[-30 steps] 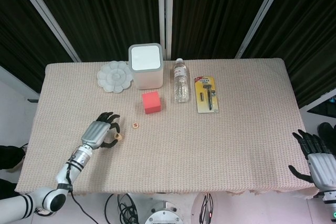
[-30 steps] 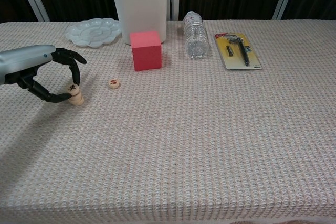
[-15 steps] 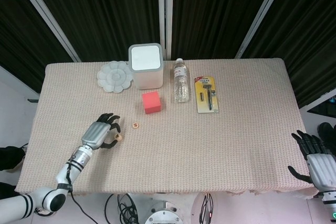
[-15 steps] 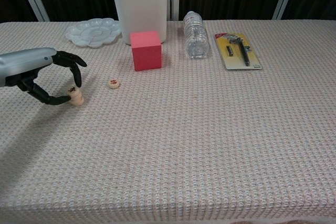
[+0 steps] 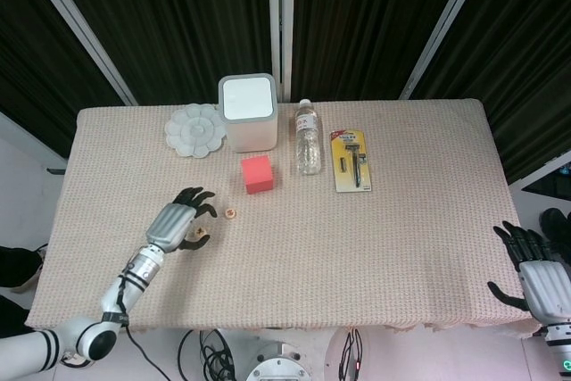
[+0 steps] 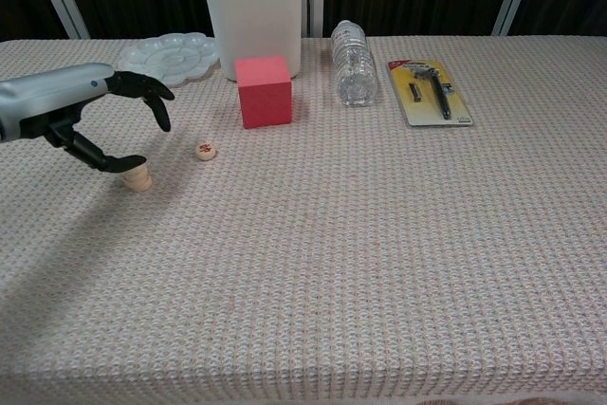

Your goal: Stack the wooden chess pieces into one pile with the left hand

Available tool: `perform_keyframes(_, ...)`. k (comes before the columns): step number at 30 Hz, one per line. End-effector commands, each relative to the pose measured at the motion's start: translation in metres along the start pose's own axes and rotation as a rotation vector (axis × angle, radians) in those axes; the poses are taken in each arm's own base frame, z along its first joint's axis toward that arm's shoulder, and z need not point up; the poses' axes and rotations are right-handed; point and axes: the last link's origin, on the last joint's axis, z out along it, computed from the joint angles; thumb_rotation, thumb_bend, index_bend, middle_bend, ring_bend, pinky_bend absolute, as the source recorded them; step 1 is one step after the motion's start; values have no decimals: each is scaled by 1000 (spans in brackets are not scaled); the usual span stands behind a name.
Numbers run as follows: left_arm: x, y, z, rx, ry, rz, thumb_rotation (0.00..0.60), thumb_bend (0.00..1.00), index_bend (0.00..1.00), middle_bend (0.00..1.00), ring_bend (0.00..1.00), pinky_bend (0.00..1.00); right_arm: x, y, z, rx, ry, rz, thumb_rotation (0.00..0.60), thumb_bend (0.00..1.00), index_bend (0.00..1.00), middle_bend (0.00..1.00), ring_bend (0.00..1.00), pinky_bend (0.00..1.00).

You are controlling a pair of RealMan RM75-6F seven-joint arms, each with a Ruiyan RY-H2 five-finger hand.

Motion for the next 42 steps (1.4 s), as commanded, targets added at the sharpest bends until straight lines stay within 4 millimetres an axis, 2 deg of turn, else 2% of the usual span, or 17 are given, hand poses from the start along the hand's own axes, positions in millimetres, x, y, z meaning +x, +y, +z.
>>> perform_keyframes(1,-3,13,9,-23,-8,-10,600,302,351,111,0,0,-1,0,0,1,-2,1,600,174,0,0,0,0)
perform_keyframes(8,-20,38,29,-35,-13,-17,600,285,354,112,0,0,0,5,-2,-12,1,3,600,174,0,0,0,0)
perform_keyframes(15,-35,45,43,20,11,41,600,285,367,119,0,0,0,8,-3,-17,2,9,600,173,0,0,0,0)
perform_keyframes(29,-30,43,62,145,2,85,600,286,367,119,0,0,-2,14,-1,-26,-9,17,600,174,0,0,0,0)
perform_keyframes(42,-31,39,66,193,-18,103,600,286,389,119,0,0,-3,15,0,-30,-11,18,600,174,0,0,0,0)
